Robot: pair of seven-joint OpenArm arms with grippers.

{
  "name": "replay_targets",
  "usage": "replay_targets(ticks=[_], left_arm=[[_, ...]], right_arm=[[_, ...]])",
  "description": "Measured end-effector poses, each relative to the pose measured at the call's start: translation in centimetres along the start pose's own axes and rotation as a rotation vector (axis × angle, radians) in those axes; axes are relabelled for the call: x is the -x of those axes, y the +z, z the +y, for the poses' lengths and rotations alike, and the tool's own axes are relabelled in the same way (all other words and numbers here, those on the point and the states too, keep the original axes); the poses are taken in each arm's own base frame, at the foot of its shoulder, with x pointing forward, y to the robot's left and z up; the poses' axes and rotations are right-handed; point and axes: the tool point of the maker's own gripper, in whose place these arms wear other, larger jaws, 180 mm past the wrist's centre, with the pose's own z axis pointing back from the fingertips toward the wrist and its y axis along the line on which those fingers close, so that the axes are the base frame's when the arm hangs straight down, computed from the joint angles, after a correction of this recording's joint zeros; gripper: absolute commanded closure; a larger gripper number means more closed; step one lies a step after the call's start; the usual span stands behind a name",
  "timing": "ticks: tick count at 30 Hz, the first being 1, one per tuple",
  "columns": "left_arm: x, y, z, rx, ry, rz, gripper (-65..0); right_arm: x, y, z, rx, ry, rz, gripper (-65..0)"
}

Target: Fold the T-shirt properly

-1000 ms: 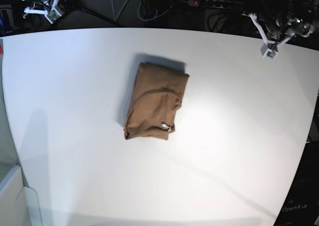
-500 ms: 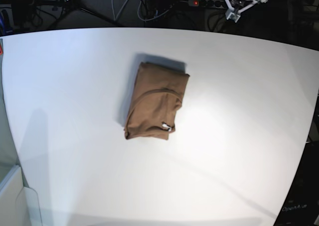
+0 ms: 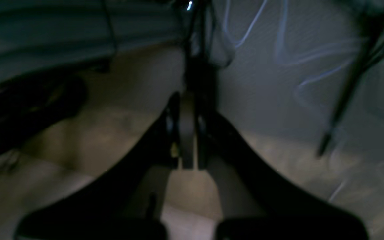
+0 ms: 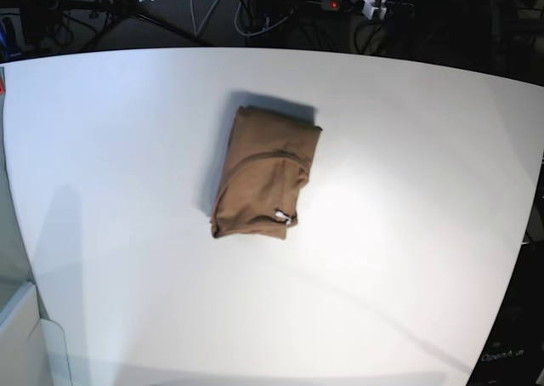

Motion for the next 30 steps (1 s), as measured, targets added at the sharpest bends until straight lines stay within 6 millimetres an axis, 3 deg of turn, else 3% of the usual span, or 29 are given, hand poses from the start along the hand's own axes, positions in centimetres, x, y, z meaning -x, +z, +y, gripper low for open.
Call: replay_targets(ticks=[3,5,7,9,12,15,18,21,25,27,30], left_arm=[[-0.5,-0.1,-0.2,-0.001,0.044,-0.057,-2.2],[-1.3,-0.3,-0.4,-0.004,0.05,-0.1,-2.4],[-2.7,-0.6,0.4,-0.082,0.023,-0.149,-2.4],[-3.5,-0.6,1.6,-0.164,-0.005,-0.163,-2.4],[-3.7,-0.8,1.9,-0.205,-0.101,-0.139,-2.4],[-4.0,-1.8,0.2,-0.219,-0.16,-0.133,-2.6],[-4.6,-2.4,-1.0,-0.195,-0.169,-0.131,-2.6],[-6.3,-2.4,-0.1,-0.219,-0.173,-0.103,-2.6],[-8.9,-1.6,2.4,-0.274,-0.18,-0.137,-2.7],[-9.0,-1.5,2.7,-0.28,-0.178,-0.134,-3.9],[-8.4,-1.9,1.8,-0.262,-0.176,-0.12,-12.5]], right_arm=[[-4.8,-1.3,-1.1,0.059,0.073,-0.088,-0.7],[-6.0,-1.7,-1.4,0.098,0.097,-0.109,-0.9],[-5.7,-1.8,-2.2,0.146,0.125,-0.082,-0.9],[-3.7,-1.7,-2.5,0.174,0.125,-0.007,-0.9],[-2.0,-2.1,-1.3,0.161,0.119,0.067,-2.2],[-3.9,-3.2,0.0,0.139,0.122,0.049,-6.8],[-6.0,-3.8,0.1,0.162,0.136,0.007,-8.1],[-6.1,-3.5,-1.3,0.241,0.154,0.005,-8.7],[-4.4,-3.4,-0.7,0.227,0.143,0.045,-13.6],[-4.6,-3.6,-0.2,0.215,0.14,0.037,-16.5],[-5.5,-3.7,-0.5,0.222,0.146,0.021,-20.3]])
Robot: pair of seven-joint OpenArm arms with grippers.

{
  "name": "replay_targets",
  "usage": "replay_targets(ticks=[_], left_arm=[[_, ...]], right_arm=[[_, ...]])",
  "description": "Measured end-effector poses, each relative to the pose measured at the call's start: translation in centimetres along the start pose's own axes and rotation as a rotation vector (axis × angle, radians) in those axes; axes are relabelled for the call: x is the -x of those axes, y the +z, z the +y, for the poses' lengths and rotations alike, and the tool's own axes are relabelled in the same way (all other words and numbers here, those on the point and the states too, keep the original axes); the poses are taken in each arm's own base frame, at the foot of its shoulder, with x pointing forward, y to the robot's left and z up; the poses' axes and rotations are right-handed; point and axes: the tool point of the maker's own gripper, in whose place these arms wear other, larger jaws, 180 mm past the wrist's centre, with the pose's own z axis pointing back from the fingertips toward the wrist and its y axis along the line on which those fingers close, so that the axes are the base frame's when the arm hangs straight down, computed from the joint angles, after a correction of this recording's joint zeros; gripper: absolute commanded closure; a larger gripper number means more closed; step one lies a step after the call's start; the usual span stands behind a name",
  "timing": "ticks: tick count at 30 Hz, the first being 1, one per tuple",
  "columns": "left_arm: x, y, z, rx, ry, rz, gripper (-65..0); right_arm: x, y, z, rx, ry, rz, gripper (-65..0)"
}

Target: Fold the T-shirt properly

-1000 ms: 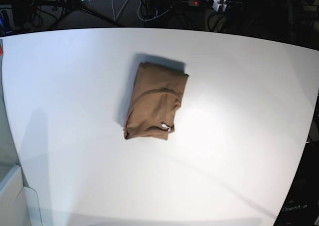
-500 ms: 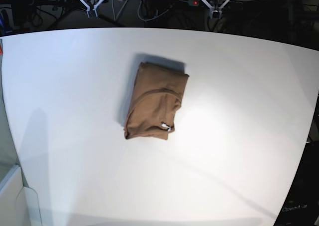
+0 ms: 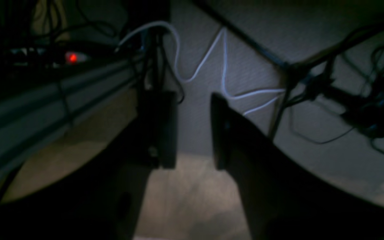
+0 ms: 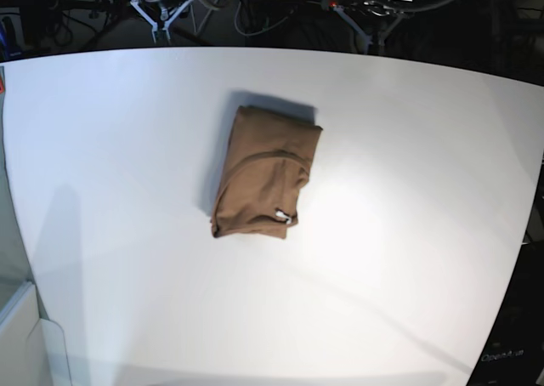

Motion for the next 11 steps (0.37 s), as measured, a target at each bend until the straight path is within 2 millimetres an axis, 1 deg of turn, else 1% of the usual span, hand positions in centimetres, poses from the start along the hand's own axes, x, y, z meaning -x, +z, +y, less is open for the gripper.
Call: replay_targets(ticks=[2,4,7,11], left_arm=[[0.2,0.0,-0.6,0.017,-0.001,0.005,-17.6],[0.2,-0.1,-1.0,0.024,-0.004,0.005,-20.4],[0.1,-0.1,-0.9,0.023,-0.005,0.001,-20.6],[0.1,0.0,-0.5,0.013,-0.006,0.002,-20.9]], right_arm=[[0.0,0.0,-0.4,0.008,0.002,-0.001,-21.9],[0.3,0.2,-1.1,0.015,0.005,0.006,-22.1],[0.5,0.4,-2.0,0.032,0.01,0.008,-21.9],[0.5,0.4,-2.1,0.032,0.011,0.007,-21.9]])
